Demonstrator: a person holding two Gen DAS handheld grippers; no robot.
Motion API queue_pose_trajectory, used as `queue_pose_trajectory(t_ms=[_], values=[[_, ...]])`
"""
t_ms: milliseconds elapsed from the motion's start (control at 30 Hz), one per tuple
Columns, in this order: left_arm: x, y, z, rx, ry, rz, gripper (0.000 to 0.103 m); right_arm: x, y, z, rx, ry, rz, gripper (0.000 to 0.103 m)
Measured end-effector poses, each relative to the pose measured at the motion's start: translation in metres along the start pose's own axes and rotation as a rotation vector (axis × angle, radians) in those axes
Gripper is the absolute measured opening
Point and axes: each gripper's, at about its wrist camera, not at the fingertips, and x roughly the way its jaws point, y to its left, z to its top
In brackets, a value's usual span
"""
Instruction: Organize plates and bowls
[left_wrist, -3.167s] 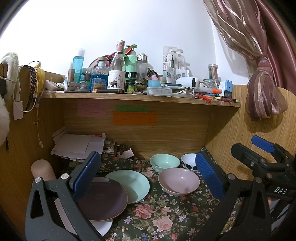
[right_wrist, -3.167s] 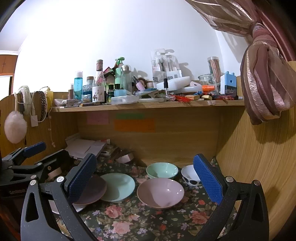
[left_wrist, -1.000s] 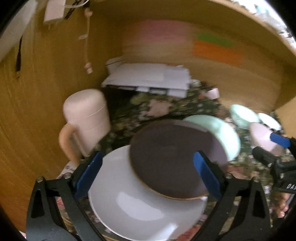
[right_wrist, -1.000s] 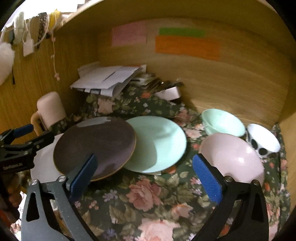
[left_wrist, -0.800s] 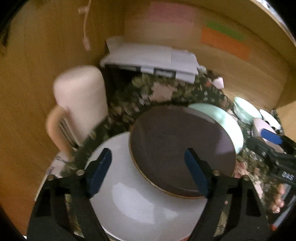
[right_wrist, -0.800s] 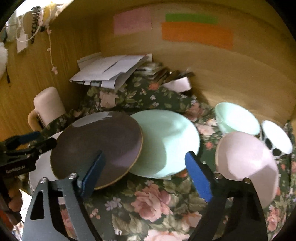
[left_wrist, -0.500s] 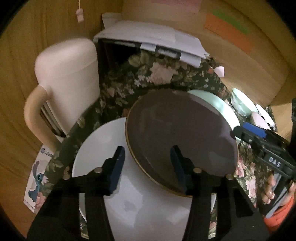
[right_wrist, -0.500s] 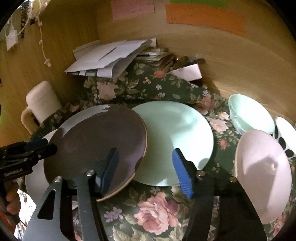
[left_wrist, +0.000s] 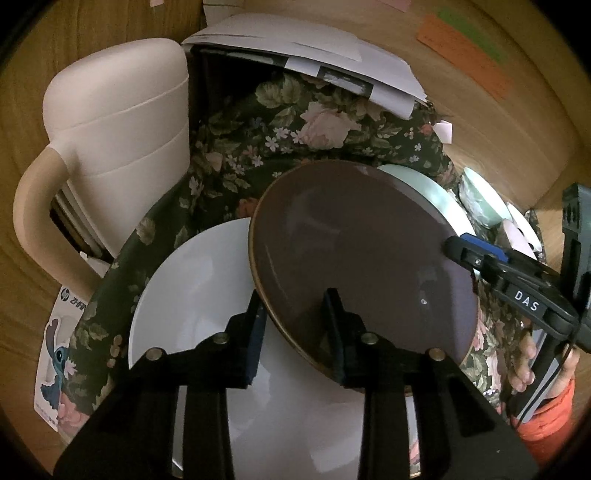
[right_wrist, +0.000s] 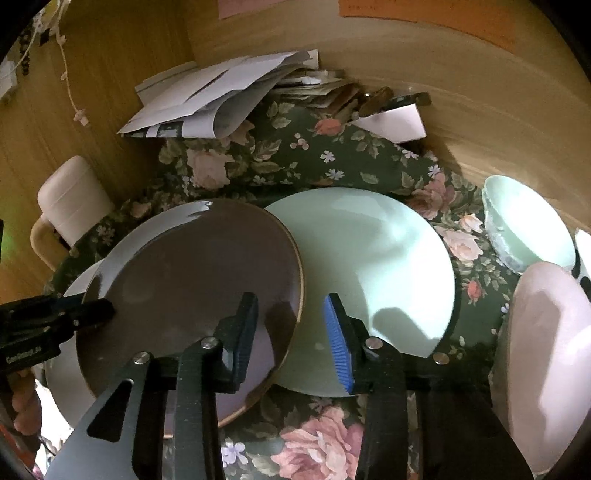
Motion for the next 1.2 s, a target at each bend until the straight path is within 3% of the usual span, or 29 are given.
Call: queue_pose_trajectory(t_ms=[400, 633, 1200], values=[[0.002, -0.004, 0.006, 0.027, -0.005, 0.017, 0.032, 0.023, 0.000, 0.008, 0.023, 0.047, 0.060, 0.031], [0.001, -0.008, 0.007, 0.011, 0.001, 0.032, 0.032, 0.012, -0.012, 0.002, 0.094, 0.043, 0.137, 0.029], [-0.007, -0.041, -0.008, 0.044, -0.010, -0.005, 0.032, -0.030, -0.021, -0.028, 0.095, -0.011, 0.034, 0.029]])
